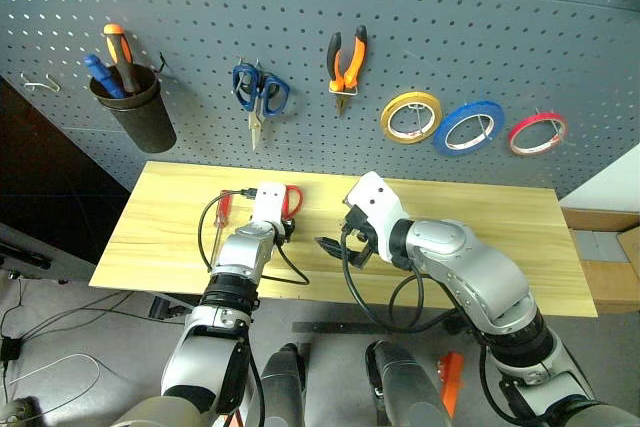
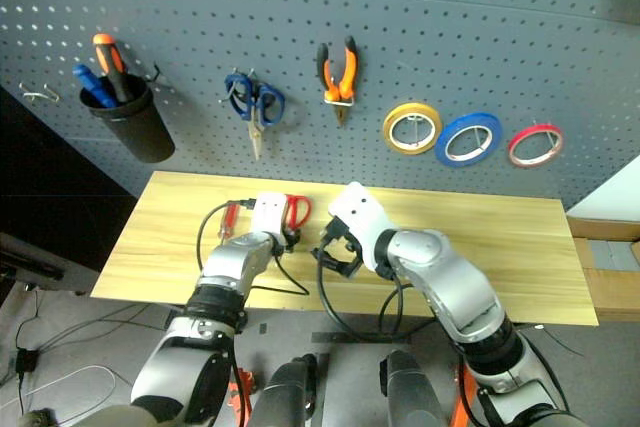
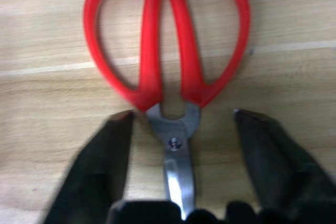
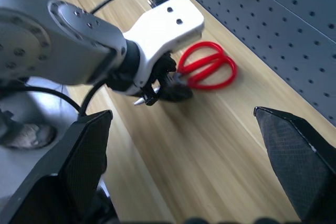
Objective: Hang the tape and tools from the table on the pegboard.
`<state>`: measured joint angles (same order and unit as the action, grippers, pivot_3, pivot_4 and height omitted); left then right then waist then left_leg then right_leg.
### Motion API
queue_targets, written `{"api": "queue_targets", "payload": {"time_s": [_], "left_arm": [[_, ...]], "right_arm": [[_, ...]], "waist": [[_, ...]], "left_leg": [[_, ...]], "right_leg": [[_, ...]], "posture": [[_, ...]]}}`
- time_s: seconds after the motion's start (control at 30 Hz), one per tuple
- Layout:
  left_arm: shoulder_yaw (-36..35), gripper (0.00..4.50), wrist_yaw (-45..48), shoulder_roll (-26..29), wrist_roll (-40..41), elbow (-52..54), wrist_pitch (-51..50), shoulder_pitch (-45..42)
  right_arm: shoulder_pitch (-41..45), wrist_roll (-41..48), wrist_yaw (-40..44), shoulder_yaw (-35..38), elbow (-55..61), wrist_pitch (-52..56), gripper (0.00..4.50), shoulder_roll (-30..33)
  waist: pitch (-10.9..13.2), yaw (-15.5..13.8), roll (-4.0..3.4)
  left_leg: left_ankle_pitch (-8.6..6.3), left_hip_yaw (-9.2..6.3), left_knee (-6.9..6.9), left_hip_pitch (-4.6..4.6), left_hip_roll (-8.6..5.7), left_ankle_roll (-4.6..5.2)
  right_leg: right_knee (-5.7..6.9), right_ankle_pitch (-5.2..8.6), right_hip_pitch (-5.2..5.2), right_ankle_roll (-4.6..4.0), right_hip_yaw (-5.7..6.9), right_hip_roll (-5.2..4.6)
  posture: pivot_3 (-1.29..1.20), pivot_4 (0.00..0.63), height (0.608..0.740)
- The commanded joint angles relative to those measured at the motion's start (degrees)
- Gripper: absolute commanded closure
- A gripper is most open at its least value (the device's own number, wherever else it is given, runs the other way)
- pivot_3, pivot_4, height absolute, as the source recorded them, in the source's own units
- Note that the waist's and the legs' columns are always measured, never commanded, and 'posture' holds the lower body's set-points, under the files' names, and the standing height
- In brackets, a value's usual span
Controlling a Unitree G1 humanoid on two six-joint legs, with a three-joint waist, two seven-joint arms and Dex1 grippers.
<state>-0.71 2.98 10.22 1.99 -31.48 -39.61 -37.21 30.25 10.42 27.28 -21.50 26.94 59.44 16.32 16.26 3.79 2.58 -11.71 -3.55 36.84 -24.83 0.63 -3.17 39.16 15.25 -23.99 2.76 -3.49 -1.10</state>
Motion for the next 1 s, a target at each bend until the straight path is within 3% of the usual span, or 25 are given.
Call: {"api": "queue_targets", "payload": {"time_s": [0.03, 0.07, 0.27, 0.57, 0.77, 1.0], "left_arm": [[-0.24, 3.07, -0.18, 0.05, -0.69, -1.71, 0.38, 0.22], [-0.10, 3.39, 0.15, 0.21, -0.73, -1.71, 0.80, 0.29], [0.09, 3.41, 3.68, 0.55, 0.50, 4.54, 4.79, 4.47], [-0.89, 3.41, 11.81, 2.48, 4.98, 29.07, 8.44, 21.41], [0.17, 3.41, 14.01, 7.42, 0.94, 43.04, 23.98, 34.06], [-3.77, 3.41, 12.91, 12.64, -3.44, 49.37, 41.26, 38.94]], "right_arm": [[0.53, 1.08, 0.48, 1.17, 2.61, -0.74, 0.00, 0.54], [0.61, 1.08, 0.54, 1.36, 2.65, -0.73, 0.00, 0.79], [1.00, 2.14, 1.25, 3.19, 4.17, 0.06, 0.00, 2.65], [1.18, 5.98, 4.12, 9.60, 9.29, -1.66, 0.00, 8.17], [-0.34, 11.90, 14.32, 12.66, 13.47, -8.60, 0.00, 16.12], [0.42, 16.95, 19.87, 15.20, 12.38, -12.32, 0.00, 19.62]], "waist": [[0.00, 0.11, 0.00], [0.00, 0.24, 0.00], [0.01, 0.66, -0.01], [0.09, 0.98, -0.06], [0.13, 0.98, -0.12], [0.17, 0.95, -0.15]], "left_leg": [[0.00, 0.00, -0.01, 0.00, 0.00, 0.00], [0.00, 0.01, -0.02, 0.00, 0.00, 0.00], [0.00, 0.03, -0.08, -0.01, 0.02, 0.00], [-0.01, 0.08, -0.34, -0.02, 0.16, -0.01], [-0.01, 0.15, -0.47, 0.00, 0.19, 0.00], [-0.01, 0.28, -0.49, 0.01, 0.28, 0.01]], "right_leg": [[-0.02, 0.00, 0.00, 0.00, 0.00, 0.00], [-0.03, 0.00, 0.00, 0.00, 0.00, 0.00], [-0.09, 0.00, -0.01, 0.00, -0.03, -0.02], [-0.20, 0.02, -0.08, 0.02, -0.10, -0.12], [-0.28, 0.03, -0.09, 0.03, -0.17, -0.12], [-0.38, 0.04, -0.09, 0.03, -0.27, -0.13]], "posture": [[-0.10, 0.294, 0.740], [-0.11, 0.294, 0.740], [-0.11, 0.292, 0.740], [-0.12, 0.289, 0.740], [-0.13, 0.287, 0.740], [-0.11, 0.288, 0.740]]}}
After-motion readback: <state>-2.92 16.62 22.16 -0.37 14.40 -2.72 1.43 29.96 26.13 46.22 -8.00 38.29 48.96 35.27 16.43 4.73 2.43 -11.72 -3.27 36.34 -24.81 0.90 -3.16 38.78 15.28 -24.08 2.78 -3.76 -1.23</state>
